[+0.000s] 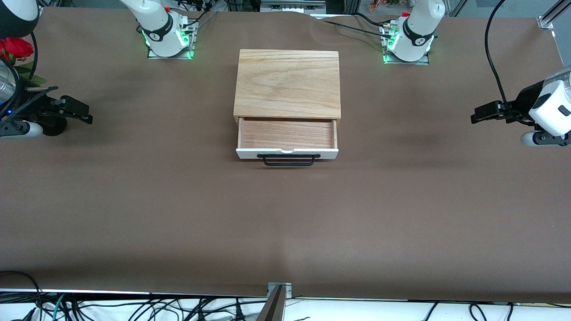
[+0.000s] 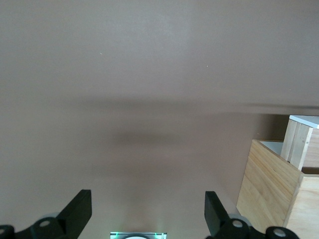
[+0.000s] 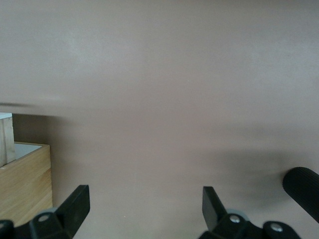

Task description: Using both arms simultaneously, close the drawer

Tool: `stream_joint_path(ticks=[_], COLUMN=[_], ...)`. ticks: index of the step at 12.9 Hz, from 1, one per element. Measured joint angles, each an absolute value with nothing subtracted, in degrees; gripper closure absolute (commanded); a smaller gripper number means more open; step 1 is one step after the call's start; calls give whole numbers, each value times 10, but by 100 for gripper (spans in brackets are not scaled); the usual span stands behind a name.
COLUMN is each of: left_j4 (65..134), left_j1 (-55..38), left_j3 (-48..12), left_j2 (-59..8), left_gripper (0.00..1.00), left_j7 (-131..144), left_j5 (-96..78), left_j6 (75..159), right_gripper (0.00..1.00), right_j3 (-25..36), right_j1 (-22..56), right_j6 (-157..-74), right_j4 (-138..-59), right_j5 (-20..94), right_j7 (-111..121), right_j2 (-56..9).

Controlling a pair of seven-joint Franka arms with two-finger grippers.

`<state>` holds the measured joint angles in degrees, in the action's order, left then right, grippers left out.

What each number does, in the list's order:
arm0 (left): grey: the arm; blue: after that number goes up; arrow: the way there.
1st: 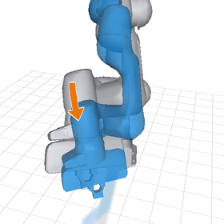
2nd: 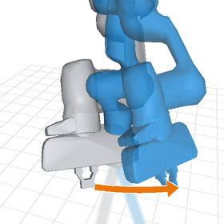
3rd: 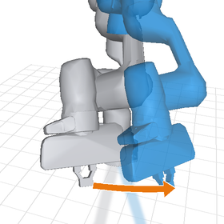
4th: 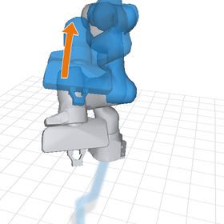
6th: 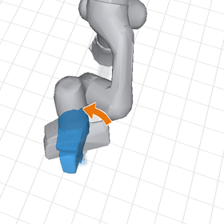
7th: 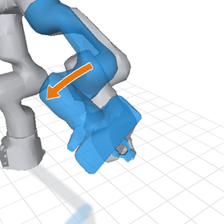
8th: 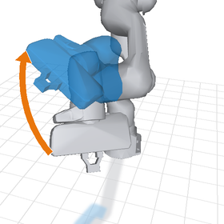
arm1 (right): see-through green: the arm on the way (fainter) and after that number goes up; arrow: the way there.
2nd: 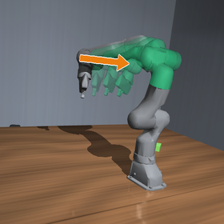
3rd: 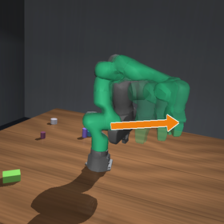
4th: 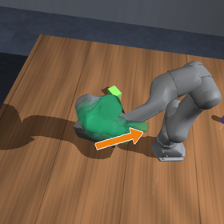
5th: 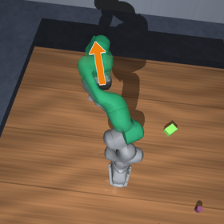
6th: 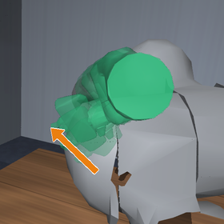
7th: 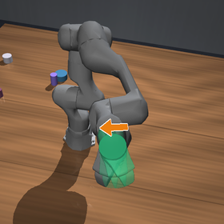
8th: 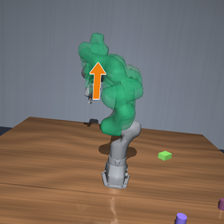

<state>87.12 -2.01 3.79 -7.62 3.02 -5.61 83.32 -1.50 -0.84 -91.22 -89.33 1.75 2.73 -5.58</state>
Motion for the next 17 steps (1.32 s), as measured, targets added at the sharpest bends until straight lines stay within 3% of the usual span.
stream_joint_path(ticks=[5, 9, 13, 17], left_j4=[871, 865, 803, 778], left_j1=[-21, -49, -88, -139], left_j3=[37, 33, 22, 19], left_j2=[-77, -95, -196, -296], left_gripper=[0, 0, 0, 0], left_j7=[30, 30, 30, 31], left_j5=[-56, -56, -102, -143], left_j6=[833, 846, 893, 993], right_gripper=[0, 0, 0, 0], right_j3=[-17, -21, -23, -25], right_j1=[-8, 8, 78, 140], right_j6=[-920, -940, -1017, -1089], right_j4=[-897, -901, -902, -902], right_j5=[39, 115, 168, 251], right_j7=[27, 28, 10, -27], right_j2=[-59, -101, -172, -236])
